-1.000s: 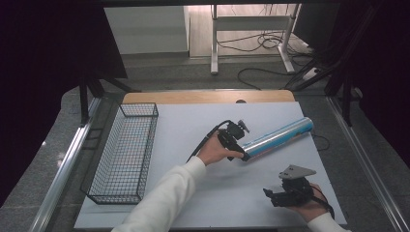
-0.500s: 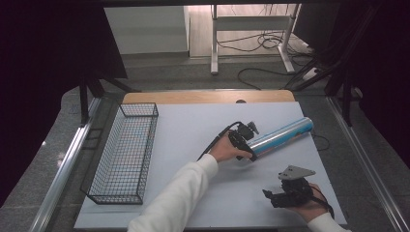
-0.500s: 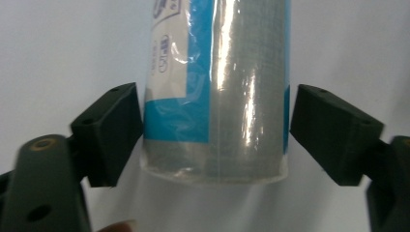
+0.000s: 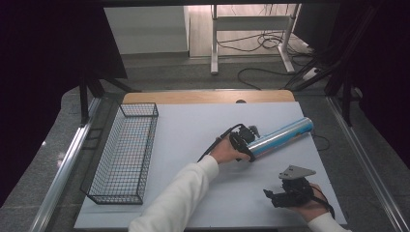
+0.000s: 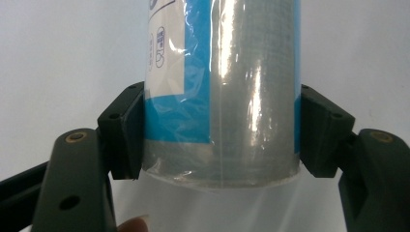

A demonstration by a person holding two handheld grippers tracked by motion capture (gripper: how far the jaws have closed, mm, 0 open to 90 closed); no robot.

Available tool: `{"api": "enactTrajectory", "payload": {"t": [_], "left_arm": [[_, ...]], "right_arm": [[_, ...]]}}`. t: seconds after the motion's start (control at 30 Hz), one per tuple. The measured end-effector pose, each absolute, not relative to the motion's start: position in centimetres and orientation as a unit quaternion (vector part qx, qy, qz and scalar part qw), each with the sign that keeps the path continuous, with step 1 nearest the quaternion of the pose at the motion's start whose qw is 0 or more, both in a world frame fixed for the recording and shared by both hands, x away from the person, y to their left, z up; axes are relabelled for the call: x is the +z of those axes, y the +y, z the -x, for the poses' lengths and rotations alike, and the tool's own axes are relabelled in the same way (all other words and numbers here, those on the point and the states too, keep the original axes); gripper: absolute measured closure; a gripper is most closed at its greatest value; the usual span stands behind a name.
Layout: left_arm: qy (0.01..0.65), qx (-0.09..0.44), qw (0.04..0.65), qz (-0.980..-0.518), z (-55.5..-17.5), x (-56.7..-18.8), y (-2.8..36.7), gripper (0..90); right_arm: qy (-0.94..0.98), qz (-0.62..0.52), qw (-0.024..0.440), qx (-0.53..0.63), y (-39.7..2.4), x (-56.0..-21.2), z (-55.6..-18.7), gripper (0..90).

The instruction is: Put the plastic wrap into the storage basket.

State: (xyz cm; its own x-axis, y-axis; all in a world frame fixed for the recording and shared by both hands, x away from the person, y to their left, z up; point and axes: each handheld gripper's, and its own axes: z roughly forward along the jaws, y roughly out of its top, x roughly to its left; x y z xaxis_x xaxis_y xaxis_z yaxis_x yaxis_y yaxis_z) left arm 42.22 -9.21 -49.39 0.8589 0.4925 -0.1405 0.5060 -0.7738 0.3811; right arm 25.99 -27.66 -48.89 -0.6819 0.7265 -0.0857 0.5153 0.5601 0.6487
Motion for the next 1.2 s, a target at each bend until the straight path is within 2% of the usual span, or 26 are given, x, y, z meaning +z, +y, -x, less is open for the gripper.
{"api": "enactTrajectory", "payload": {"t": [0.33, 0.87, 1.07, 1.2], "left_arm": [[0.272, -0.024, 0.192, -0.942, -39.6, -49.3, -5.5, 31.5], [0.297, -0.006, 0.191, -0.936, -29.2, -49.1, 5.4, 31.5], [0.300, -0.001, 0.176, -0.938, -27.2, -49.4, 7.7, 31.3], [0.301, 0.006, 0.168, -0.939, -27.1, -50.0, 7.8, 30.8]], "right_arm": [[0.864, -0.363, 0.177, 0.302, -27.9, -48.8, -25.9, 17.2], [0.864, -0.352, 0.172, 0.315, -27.0, -48.3, -25.8, 17.0], [0.861, -0.356, 0.172, 0.320, -27.1, -48.3, -25.8, 16.9], [0.861, -0.357, 0.174, 0.318, -27.0, -48.3, -25.8, 17.0]]}}
